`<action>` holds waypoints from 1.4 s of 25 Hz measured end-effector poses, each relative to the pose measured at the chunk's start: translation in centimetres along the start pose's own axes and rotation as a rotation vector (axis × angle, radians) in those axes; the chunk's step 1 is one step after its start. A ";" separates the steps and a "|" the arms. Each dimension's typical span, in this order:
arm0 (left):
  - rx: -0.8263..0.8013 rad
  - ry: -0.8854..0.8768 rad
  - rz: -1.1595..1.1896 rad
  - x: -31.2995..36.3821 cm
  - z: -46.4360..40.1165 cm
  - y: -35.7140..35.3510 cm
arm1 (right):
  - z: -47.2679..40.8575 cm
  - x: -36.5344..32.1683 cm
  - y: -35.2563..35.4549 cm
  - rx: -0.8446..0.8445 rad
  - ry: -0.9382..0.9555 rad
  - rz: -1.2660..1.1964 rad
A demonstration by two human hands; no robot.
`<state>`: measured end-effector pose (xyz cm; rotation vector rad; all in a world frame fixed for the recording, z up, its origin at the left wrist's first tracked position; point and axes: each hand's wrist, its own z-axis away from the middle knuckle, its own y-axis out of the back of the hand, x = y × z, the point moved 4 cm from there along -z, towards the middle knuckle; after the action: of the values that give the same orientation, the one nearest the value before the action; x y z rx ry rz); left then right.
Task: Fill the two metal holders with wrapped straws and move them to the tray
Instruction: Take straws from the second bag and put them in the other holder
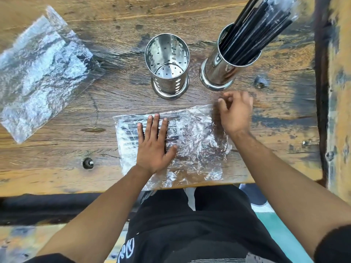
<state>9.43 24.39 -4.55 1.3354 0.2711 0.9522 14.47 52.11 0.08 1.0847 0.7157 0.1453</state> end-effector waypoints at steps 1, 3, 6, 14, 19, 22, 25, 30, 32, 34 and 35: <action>-0.005 -0.009 0.046 0.0 0.0 0.4 | 0.9 0.1 0.1 0.042 0.002 -0.018; -0.019 -0.009 0.162 -0.1 0.0 1.1 | 2.9 0.7 -0.4 -0.001 -0.012 -0.039; -0.007 0.024 0.353 0.2 -0.1 2.4 | 6.0 1.8 -1.8 -0.151 -0.048 -0.008; -0.207 0.199 0.622 -1.2 -0.2 3.3 | 7.0 2.4 -2.4 -0.298 -0.238 -0.154; -0.286 0.080 0.215 -2.0 -1.1 3.5 | 6.6 1.7 -0.9 -0.166 -0.104 -0.139; -0.174 0.004 0.090 -2.2 -0.6 4.1 | 7.4 1.9 -0.6 -0.078 -0.112 -0.265; -0.005 -0.025 0.059 -2.7 0.5 4.8 | 7.7 2.4 -0.7 0.033 -0.106 -0.312; -0.027 0.109 -0.083 -5.9 1.7 4.6 | 7.5 1.7 -0.4 0.029 -0.108 -0.421; -0.063 0.099 -0.143 -6.6 2.1 4.2 | 7.2 1.7 -0.4 -0.057 -0.180 -0.604; -0.079 0.064 -0.154 -6.8 2.2 3.9 | 7.2 1.6 -0.5 -0.191 -0.354 -0.966; -0.087 0.059 -0.156 -6.8 2.2 3.8 | 7.4 1.4 -0.7 -0.266 -0.466 -1.142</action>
<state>5.08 17.78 -2.88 1.1902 0.3695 0.8637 19.84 46.82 0.82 0.3115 0.7624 -0.9347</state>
